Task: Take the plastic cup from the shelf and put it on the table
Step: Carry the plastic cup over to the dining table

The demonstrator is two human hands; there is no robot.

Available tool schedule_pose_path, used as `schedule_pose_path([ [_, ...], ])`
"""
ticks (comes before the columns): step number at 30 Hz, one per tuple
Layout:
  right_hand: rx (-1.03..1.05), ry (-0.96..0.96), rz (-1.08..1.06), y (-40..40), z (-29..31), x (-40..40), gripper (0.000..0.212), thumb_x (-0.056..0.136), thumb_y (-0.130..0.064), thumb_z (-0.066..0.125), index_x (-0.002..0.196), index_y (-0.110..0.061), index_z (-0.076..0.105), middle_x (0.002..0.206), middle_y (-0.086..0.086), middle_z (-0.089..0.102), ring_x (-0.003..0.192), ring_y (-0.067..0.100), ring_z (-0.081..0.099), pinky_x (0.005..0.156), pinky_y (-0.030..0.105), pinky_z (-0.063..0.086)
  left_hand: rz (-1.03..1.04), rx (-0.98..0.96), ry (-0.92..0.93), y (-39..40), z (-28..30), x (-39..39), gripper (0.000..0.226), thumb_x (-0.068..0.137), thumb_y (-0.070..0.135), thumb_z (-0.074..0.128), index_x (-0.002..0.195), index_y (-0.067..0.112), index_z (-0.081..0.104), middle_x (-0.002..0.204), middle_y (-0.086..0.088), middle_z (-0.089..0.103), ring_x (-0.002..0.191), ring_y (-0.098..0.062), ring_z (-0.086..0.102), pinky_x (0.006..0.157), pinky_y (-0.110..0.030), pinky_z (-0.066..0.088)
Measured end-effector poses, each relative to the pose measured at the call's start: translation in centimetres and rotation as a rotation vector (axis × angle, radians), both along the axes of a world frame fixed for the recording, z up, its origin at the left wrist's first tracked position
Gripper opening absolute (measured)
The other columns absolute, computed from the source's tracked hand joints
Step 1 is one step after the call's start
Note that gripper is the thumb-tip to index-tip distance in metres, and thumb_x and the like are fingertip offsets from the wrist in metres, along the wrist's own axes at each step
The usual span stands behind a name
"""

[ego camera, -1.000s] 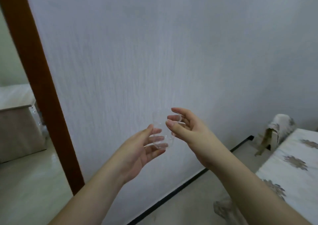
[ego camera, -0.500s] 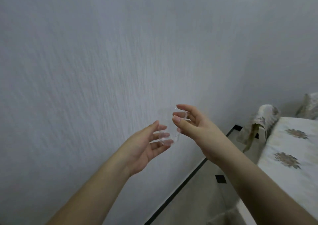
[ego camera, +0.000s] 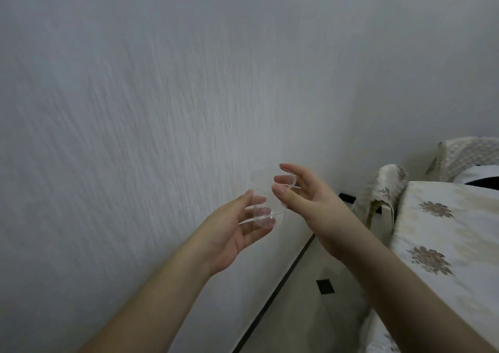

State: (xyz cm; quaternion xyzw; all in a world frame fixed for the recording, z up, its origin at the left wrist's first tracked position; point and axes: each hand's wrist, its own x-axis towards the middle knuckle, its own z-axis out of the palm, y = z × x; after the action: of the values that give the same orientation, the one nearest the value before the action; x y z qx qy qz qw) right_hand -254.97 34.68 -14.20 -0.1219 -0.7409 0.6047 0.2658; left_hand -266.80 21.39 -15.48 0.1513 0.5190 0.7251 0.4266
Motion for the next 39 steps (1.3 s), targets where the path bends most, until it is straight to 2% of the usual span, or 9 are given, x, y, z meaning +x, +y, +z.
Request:
schedule_pose_path([
  [4, 0.001, 0.002, -0.073, 3.0, -0.9, -2.5, 0.066, 0.073, -0.056, 0.069, 0.132, -0.038, 0.048, 0.123, -0.016, 0.061, 0.104, -0.007, 0.060, 0.087, 0.022, 0.049, -0.066, -0.013, 0.023, 3.9, -0.7, -3.4, 0.036, 0.097, 0.031, 0.056, 0.110, 0.000, 0.068, 0.107, -0.021, 0.067, 0.091, -0.032, 0.070, 0.074, -0.035, 0.061],
  [10, 0.023, -0.015, -0.171, 6.9, -0.8, -8.2, 0.069, 0.071, -0.060, 0.069, 0.133, -0.038, 0.049, 0.125, -0.015, 0.061, 0.110, 0.001, 0.061, 0.095, 0.030, 0.048, -0.127, -0.018, 0.041, 9.0, -0.8, -9.7, 0.036, 0.097, 0.033, 0.055, 0.110, 0.002, 0.068, 0.115, -0.024, 0.066, 0.096, -0.032, 0.071, 0.072, -0.033, 0.062],
  [14, 0.029, -0.027, -0.227, 9.4, 0.0, -12.1, 0.068, 0.068, -0.063, 0.071, 0.130, -0.041, 0.050, 0.123, -0.015, 0.063, 0.108, -0.001, 0.061, 0.096, 0.034, 0.048, -0.186, 0.003, 0.043, 12.1, -0.6, -14.2, 0.036, 0.097, 0.034, 0.056, 0.109, 0.003, 0.069, 0.112, -0.021, 0.067, 0.094, -0.030, 0.071, 0.074, -0.033, 0.060],
  [19, 0.005, -0.010, -0.318, 12.1, -0.7, -14.4, 0.072, 0.068, -0.061, 0.072, 0.132, -0.037, 0.050, 0.123, -0.014, 0.063, 0.109, 0.000, 0.061, 0.095, 0.033, 0.049, -0.271, 0.011, 0.029, 16.6, -1.3, -17.5, 0.035, 0.097, 0.034, 0.055, 0.107, 0.003, 0.069, 0.104, -0.019, 0.070, 0.085, -0.026, 0.074, 0.068, -0.030, 0.060],
  [23, -0.009, -0.020, -0.410, 14.6, -1.7, -14.2, 0.066, 0.068, -0.054, 0.072, 0.129, -0.037, 0.051, 0.121, -0.013, 0.063, 0.103, -0.003, 0.063, 0.084, 0.024, 0.051, -0.359, -0.010, 0.036, 20.8, -2.2, -17.6, 0.032, 0.098, 0.032, 0.054, 0.105, 0.005, 0.068, 0.101, -0.016, 0.071, 0.080, -0.023, 0.075, 0.071, -0.033, 0.061],
  [28, -0.032, -0.031, -0.515, 19.0, -2.9, -12.1, 0.062, 0.075, -0.046, 0.072, 0.132, -0.034, 0.050, 0.120, -0.014, 0.063, 0.099, -0.007, 0.063, 0.078, 0.015, 0.053, -0.469, -0.028, 0.017, 26.9, -3.2, -16.2, 0.032, 0.097, 0.031, 0.056, 0.106, 0.004, 0.069, 0.108, -0.016, 0.069, 0.082, -0.024, 0.072, 0.071, -0.033, 0.062],
  [32, -0.040, -0.030, -0.618, 23.7, -3.7, -10.2, 0.062, 0.070, -0.050, 0.072, 0.128, -0.037, 0.053, 0.121, -0.012, 0.064, 0.101, -0.001, 0.065, 0.082, 0.034, 0.057, -0.560, -0.034, 0.031, 33.0, -4.0, -14.7, 0.030, 0.093, 0.028, 0.061, 0.110, 0.004, 0.069, 0.106, -0.016, 0.072, 0.080, -0.024, 0.074, 0.066, -0.031, 0.059],
  [36, -0.046, 0.002, -0.675, 28.7, -4.0, -8.0, 0.068, 0.067, -0.050, 0.072, 0.130, -0.035, 0.051, 0.122, -0.010, 0.063, 0.102, -0.002, 0.063, 0.072, 0.015, 0.054, -0.627, -0.049, 0.058, 39.3, -4.1, -12.4, 0.026, 0.093, 0.025, 0.062, 0.109, 0.006, 0.070, 0.085, -0.007, 0.078, 0.072, -0.020, 0.074, 0.065, -0.032, 0.061],
  [39, -0.033, 0.013, -0.739, 32.2, -4.0, -5.9, 0.071, 0.066, -0.051, 0.072, 0.131, -0.031, 0.052, 0.122, -0.007, 0.064, 0.103, -0.001, 0.064, 0.076, 0.017, 0.054, -0.667, -0.051, 0.061, 43.7, -4.2, -10.3, 0.025, 0.093, 0.023, 0.061, 0.109, 0.006, 0.070, 0.096, -0.013, 0.075, 0.073, -0.021, 0.073, 0.069, -0.033, 0.061],
])
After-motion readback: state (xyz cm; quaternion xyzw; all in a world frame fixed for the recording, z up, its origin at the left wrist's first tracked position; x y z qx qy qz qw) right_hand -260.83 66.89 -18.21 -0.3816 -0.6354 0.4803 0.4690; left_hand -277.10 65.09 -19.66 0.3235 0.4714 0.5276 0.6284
